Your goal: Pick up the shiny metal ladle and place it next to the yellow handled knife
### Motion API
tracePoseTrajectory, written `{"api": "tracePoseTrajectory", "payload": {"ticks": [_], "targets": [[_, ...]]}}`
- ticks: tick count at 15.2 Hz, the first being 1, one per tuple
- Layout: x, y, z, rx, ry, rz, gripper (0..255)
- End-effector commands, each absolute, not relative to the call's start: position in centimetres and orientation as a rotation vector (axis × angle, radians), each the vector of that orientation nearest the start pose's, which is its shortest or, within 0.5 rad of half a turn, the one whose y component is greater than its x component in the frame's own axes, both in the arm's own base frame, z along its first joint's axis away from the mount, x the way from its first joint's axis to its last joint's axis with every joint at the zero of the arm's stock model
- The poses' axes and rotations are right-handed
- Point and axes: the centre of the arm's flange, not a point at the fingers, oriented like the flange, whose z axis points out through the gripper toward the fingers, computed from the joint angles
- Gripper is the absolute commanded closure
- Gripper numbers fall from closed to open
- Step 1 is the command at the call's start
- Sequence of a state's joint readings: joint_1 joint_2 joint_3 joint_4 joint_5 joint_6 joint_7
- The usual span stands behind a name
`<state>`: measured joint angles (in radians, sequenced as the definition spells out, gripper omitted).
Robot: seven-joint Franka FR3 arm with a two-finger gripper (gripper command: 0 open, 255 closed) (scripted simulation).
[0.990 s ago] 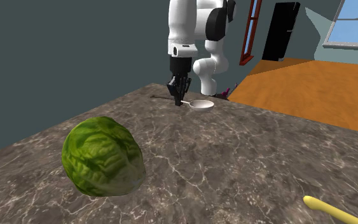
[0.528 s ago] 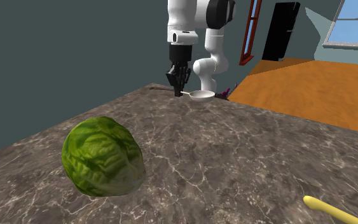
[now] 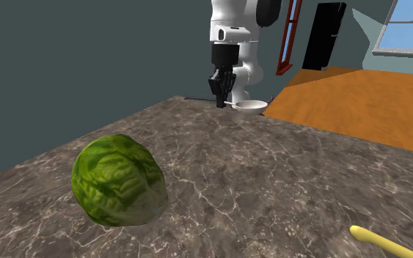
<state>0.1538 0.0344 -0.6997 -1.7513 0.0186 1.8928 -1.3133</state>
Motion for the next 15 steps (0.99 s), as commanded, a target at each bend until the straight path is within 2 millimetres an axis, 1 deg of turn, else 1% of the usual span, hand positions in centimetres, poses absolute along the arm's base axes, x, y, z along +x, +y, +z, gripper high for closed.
{"api": "tracePoseTrajectory", "payload": {"ticks": [1,15], "targets": [[51.8,-27.4,55.2,-3.002,-1.204,-0.107,255],[62.4,-12.3,55.2,-3.002,-1.204,-0.107,255]]}}
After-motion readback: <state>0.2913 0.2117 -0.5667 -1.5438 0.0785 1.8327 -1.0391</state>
